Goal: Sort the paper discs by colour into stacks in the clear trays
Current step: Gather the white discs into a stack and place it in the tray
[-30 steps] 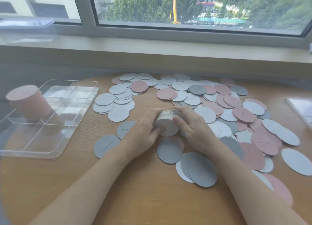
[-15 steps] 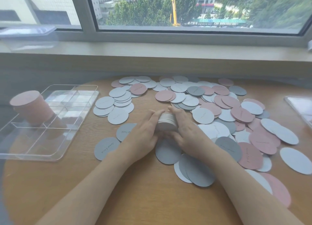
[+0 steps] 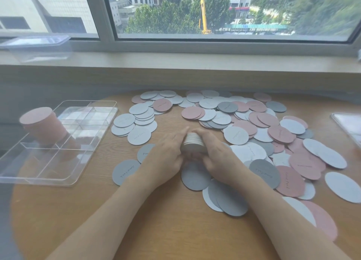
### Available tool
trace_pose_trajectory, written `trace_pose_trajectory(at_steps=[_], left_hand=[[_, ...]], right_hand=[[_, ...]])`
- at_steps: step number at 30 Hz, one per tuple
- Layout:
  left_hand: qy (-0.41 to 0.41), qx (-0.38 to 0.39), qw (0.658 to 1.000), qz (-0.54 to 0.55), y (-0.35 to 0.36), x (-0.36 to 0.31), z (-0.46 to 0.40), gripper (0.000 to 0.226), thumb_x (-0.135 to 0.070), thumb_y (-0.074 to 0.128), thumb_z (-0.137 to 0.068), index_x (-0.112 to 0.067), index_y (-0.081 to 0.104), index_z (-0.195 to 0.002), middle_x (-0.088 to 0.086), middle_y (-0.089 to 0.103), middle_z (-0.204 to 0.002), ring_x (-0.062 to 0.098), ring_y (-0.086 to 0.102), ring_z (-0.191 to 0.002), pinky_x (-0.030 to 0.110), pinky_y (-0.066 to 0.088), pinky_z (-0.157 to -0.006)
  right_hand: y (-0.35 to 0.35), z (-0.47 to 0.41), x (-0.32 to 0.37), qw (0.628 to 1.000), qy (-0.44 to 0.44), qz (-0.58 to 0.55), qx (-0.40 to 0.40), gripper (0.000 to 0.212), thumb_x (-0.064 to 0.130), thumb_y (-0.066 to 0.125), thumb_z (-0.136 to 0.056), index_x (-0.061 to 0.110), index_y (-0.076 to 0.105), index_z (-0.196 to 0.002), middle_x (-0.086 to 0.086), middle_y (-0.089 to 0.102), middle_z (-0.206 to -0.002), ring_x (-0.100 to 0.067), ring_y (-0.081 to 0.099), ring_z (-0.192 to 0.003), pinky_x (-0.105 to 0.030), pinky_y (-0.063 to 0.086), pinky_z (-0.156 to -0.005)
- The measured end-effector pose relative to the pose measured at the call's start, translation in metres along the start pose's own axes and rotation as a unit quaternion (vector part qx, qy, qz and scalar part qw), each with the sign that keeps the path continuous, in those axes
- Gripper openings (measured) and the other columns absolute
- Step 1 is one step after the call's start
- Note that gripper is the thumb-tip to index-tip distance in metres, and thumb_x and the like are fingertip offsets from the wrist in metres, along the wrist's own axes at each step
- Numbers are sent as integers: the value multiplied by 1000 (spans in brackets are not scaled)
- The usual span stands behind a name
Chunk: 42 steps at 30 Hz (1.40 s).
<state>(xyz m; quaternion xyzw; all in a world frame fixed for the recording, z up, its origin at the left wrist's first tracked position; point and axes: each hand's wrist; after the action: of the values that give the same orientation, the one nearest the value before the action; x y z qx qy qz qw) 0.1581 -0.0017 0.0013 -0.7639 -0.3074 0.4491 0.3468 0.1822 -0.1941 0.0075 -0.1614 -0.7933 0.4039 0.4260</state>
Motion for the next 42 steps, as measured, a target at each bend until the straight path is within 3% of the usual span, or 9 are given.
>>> trace_pose_trajectory(at_steps=[3,8,12,17,21,25,33,37,42], left_hand=[[0,-12,1000,-28,0,0,0,53,-30,58,-98,-14,43,-147,1,58,-135,18,43,-114,28,33,-103],[6,48,995,-83,13,-3,4,80,-38,12,-86,-2,7,-158,12,34,-154,22,23,-135,11,-5,-112],[8,31,994,-101,11,1,3,72,-14,40,-88,-2,19,-157,11,48,-142,27,40,-119,31,25,-112],[-1,-14,998,-56,-10,8,-2,66,-61,40,-90,-21,56,-140,-11,65,-116,15,46,-106,32,35,-101],[-162,-114,974,-111,-36,44,-2,44,-48,55,-95,-21,64,-129,-2,60,-119,20,49,-111,36,39,-96],[-292,-59,940,-164,-41,63,2,51,-48,62,-92,-20,58,-135,3,51,-129,27,44,-120,39,37,-101],[-277,-97,948,-126,-47,58,1,38,-46,65,-90,-24,66,-121,-1,62,-116,24,54,-111,41,47,-88],[-263,-164,938,-154,-50,48,1,24,-41,54,-99,-25,71,-102,-2,69,-93,27,62,-92,35,42,-69],[-199,-260,938,-114,-47,45,0,26,-37,51,-102,-20,69,-96,1,64,-82,22,57,-79,32,39,-65]], right_hand=[[-1,0,0,1000,0,3,-2,63,2,61,-89,9,37,-146,-5,48,-143,-13,43,-129,1,19,-101],[-1,-2,4,999,3,-36,25,65,12,57,-96,10,24,-152,-3,31,-153,-1,24,-137,1,7,-105],[-3,0,2,998,21,-44,27,64,13,55,-98,15,24,-153,4,31,-154,5,22,-135,2,8,-105],[-6,1,-4,999,43,-12,8,56,9,56,-93,17,37,-145,4,47,-143,-11,44,-128,-24,33,-108],[-6,2,-5,999,46,-14,3,56,7,58,-91,21,39,-142,7,51,-136,-14,48,-120,-27,37,-103],[-6,2,-4,999,52,-8,7,56,9,58,-91,22,39,-142,6,52,-135,-17,50,-120,-32,38,-103],[-9,4,0,998,60,-19,10,56,12,58,-91,23,39,-143,7,52,-136,-17,50,-121,-33,39,-104],[-9,4,0,998,55,-17,7,56,13,59,-91,23,39,-143,6,52,-136,-18,50,-121,-36,40,-104],[-9,3,1,998,51,-22,5,57,15,61,-93,25,39,-144,9,51,-138,-11,47,-123,-26,36,-104]])
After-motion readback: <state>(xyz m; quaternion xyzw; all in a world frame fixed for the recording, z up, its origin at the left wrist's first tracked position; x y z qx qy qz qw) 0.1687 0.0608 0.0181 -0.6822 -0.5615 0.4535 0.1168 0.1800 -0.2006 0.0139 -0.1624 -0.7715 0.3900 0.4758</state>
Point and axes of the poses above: each hand's wrist, its own z-axis away from the middle knuckle, its own y-axis out of the palm, x = y × z
